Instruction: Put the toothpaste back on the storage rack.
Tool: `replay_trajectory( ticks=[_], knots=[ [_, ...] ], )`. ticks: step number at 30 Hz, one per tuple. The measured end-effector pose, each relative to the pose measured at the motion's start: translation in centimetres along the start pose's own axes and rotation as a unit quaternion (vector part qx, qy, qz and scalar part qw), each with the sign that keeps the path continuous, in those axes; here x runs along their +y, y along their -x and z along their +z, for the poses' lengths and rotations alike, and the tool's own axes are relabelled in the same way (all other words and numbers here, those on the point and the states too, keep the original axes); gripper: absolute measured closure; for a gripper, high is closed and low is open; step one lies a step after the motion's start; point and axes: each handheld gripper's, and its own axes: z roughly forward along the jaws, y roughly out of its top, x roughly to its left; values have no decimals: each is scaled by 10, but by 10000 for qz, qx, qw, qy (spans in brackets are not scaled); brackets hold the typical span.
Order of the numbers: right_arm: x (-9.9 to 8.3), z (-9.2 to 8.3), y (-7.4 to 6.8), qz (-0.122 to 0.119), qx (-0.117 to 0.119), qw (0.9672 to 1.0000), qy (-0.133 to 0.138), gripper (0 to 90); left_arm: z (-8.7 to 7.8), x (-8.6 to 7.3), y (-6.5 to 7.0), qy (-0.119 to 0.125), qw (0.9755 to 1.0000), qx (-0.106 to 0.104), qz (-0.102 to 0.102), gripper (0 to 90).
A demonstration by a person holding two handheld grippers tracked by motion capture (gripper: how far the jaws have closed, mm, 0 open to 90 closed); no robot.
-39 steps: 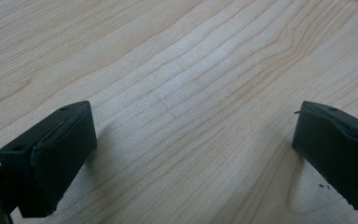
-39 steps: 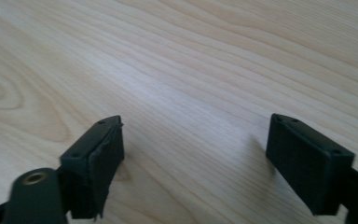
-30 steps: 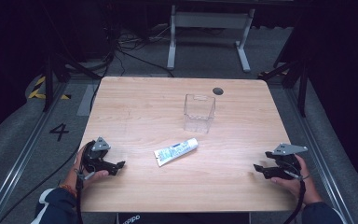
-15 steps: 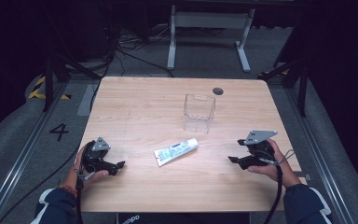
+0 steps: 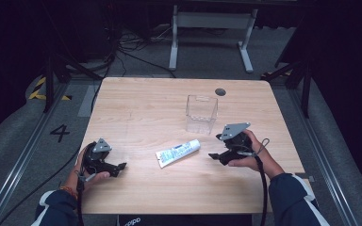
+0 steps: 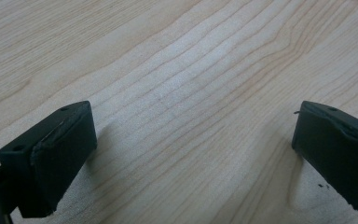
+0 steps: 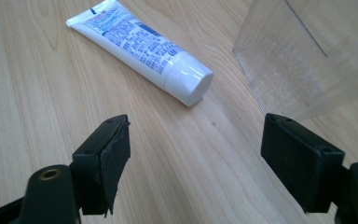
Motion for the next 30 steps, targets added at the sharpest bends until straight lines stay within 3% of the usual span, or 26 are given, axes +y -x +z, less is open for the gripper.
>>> replay_trajectory(
  ticks=[13, 16, 18, 23, 25, 26, 28, 30],
  knots=[
    [41, 32, -9, -544, 378, 9978, -29, 243, 0, 1, 0, -38, 10000, 69, -6, 5],
    [48, 41, -11, -705, 456, 9964, -97, 244, 0, 0, 2, -37, 9999, 73, -115, 6],
    [53, 48, -13, -758, 579, 9953, -155, 244, -1, 0, 1, -25, 9999, 132, 7, 6],
    [62, 63, -14, -896, 752, 9927, -304, 245, -1, -1, 5, 1, 9998, 152, -125, 6],
    [65, 69, -14, -939, 844, 9915, -329, 247, -2, -1, 5, 1, 9998, 185, -63, 6],
    [67, 72, -14, -956, 905, 9907, -338, 249, -2, -2, 7, -5, 9997, 148, -177, 6],
    [69, 79, -15, -1030, 916, 9896, -411, 250, -2, -2, 6, -19, 9998, 170, -116, 6],
    [71, 86, -16, -1094, 992, 9879, -482, 253, -2, -3, 8, -8, 9996, 163, -209, 6]
  ],
)
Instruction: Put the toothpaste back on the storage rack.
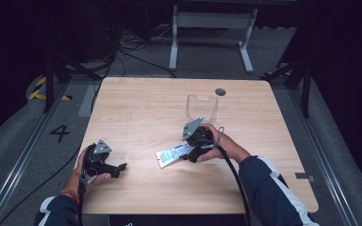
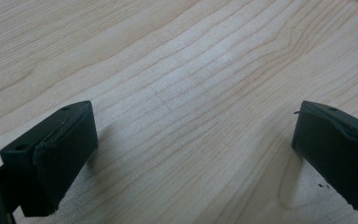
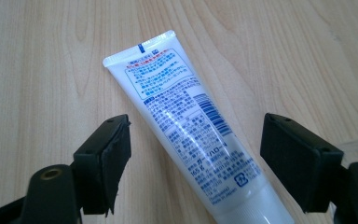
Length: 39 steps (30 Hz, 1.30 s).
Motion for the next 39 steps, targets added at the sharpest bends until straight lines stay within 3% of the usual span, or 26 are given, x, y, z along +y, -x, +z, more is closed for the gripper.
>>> replay_trajectory(
  ticks=[1, 4, 18, 22, 31, 39],
  knots=[
    [1, 2, 0, -16, 3, 10000, -37, 254, 0, 0, -1, 23, 9999, 36, 96, 6],
    [3, 11, 2, -93, 88, 9998, -151, 261, 0, -1, 0, 19, 10000, 7, 17, 6],
    [12, 43, 4, -476, 350, 9954, -750, 282, -2, -1, 0, -4, 9999, 44, 94, 6],
    [17, 46, 5, -525, 489, 9946, -749, 307, -2, -1, 0, -4, 9999, 43, 94, 6],
    [23, 47, 10, -518, 761, 9920, -861, 457, -2, -1, 0, 1, 9999, 47, 100, 6],
    [29, 46, 8, -656, 674, 9895, -1095, 556, -2, -1, 0, -1, 9999, 46, 101, 6]
  ],
)
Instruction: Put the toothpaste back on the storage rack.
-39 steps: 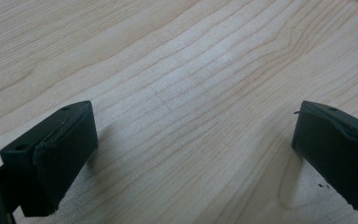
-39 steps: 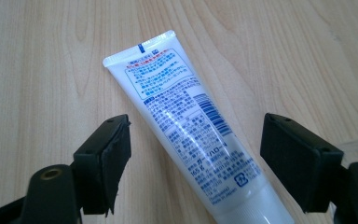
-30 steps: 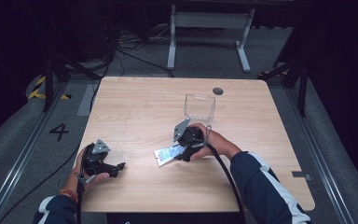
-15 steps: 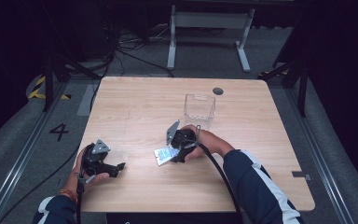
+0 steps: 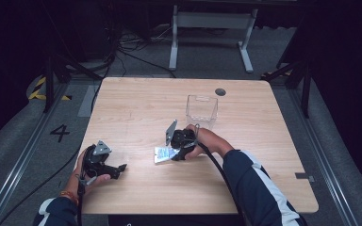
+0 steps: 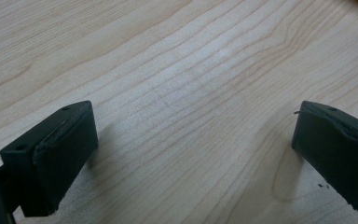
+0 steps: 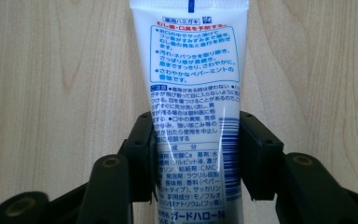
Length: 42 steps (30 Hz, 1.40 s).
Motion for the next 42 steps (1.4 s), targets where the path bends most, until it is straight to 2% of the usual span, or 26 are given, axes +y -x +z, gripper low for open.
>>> replay_trajectory(
  ticks=[8, 15, 18, 25, 29, 33, 37, 42],
  knots=[
    [-5, -5, -1, 104, -51, 9997, 211, 635, 0, 0, 0, -4, 10000, -5, -6, 6],
    [-8, -8, -3, 183, -156, 9992, 312, 661, 0, 0, 0, 4, 10000, -12, -9, 6],
    [-11, -12, -3, 251, -187, 9984, 461, 666, 0, 0, 0, 4, 10000, -14, -8, 6],
    [-17, -28, -4, 388, -337, 9951, 844, 671, 0, 0, 0, 10, 10000, -16, -10, 6],
    [-22, -36, -4, 468, -423, 9922, 1079, 673, 0, 0, 0, -3, 10000, -6, -6, 6],
    [-27, -43, -5, 605, -458, 9896, 1224, 674, 0, 0, 0, 1, 10000, -1, 0, 6],
    [-32, -50, -6, 633, -543, 9874, 1342, 676, 0, 0, 0, 6, 10000, -12, -7, 6],
    [-38, -62, -8, 731, -637, 9825, 1590, 677, 0, 0, 0, -3, 10000, -6, -7, 6]
  ],
)
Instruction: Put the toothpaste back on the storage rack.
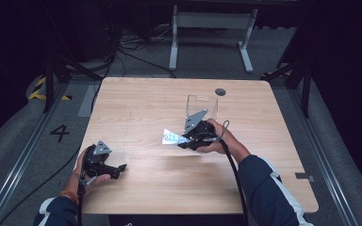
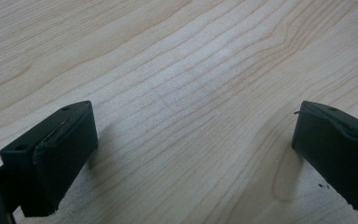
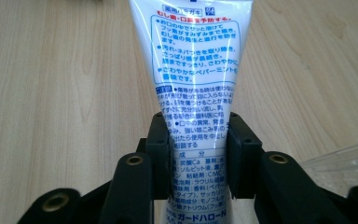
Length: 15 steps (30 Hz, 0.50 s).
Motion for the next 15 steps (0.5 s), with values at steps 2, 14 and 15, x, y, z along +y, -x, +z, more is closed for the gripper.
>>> replay_trajectory(
  ticks=[2, 14, 15],
  knots=[
    [-1, -6, 0, 12, -48, 10000, 84, 677, 0, 0, 0, 8, 10000, -6, 0, 6],
    [-5, -49, 8, 210, -494, 9968, 589, 680, 0, 0, 0, 7, 10000, 4, 6, 6],
    [-5, -52, 9, 217, -512, 9965, 621, 680, 0, 0, 0, 17, 10000, -11, -4, 6]
  ],
)
